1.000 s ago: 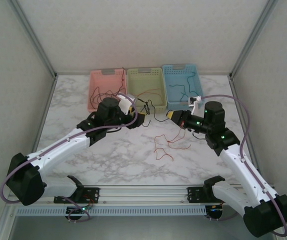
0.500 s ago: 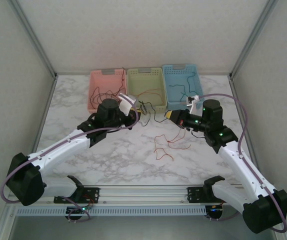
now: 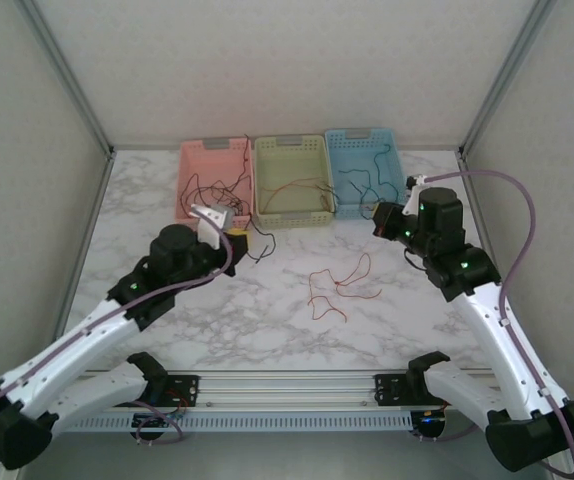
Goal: Untangle the cables
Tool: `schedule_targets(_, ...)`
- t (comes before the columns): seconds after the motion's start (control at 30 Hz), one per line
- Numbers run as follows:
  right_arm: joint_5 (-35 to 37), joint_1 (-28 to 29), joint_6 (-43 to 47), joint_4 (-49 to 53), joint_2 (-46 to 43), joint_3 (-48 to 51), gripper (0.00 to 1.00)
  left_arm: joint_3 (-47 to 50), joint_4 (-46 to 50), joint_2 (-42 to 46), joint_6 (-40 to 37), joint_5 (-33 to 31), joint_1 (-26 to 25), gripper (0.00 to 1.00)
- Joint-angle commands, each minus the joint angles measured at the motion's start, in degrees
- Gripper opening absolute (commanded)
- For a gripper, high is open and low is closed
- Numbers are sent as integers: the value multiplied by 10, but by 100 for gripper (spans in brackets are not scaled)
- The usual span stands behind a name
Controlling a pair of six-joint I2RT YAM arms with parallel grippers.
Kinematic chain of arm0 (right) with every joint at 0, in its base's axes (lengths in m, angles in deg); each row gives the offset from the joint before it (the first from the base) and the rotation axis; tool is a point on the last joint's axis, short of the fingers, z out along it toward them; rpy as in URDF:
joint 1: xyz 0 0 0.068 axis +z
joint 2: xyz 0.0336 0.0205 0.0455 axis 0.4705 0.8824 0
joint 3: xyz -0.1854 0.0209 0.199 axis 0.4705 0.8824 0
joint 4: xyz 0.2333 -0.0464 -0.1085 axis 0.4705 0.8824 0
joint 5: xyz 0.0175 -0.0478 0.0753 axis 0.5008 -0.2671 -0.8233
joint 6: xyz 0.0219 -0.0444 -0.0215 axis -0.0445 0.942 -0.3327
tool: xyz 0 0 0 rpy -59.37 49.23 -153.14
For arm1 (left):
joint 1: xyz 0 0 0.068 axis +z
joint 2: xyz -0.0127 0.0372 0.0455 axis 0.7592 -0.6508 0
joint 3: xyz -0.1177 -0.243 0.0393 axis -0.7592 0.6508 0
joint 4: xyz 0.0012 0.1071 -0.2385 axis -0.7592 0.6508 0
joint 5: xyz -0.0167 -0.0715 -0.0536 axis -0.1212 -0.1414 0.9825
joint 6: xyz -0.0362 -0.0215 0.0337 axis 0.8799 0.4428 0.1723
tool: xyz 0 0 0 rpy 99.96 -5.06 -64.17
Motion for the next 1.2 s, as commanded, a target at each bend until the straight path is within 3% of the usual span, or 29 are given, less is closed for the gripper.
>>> schedule_targets(0.0,147,-21,62,29,2,8,0,7,94,56,50,-46,2,0)
schedule_targets(0.2,-15,-48,42,-54,6,37,0,-5,147,91,74,-88,2,0)
schedule_targets(0.37,-126,-47,21,-96,23,43,0,-33,148,49,79,-117,25,0)
schedule_targets(0.6,-146,-48,4,-107,16,61,0,-135,116,-166,125,-96,157,0)
schedule_targets(0.9,-151,-48,9,-75,-10,68,0,-371,133,-468,101,-106,225,0)
schedule_targets(1.17,-149,-48,14,-62,-31,82,0,-546,191,-656,86,-98,265,0)
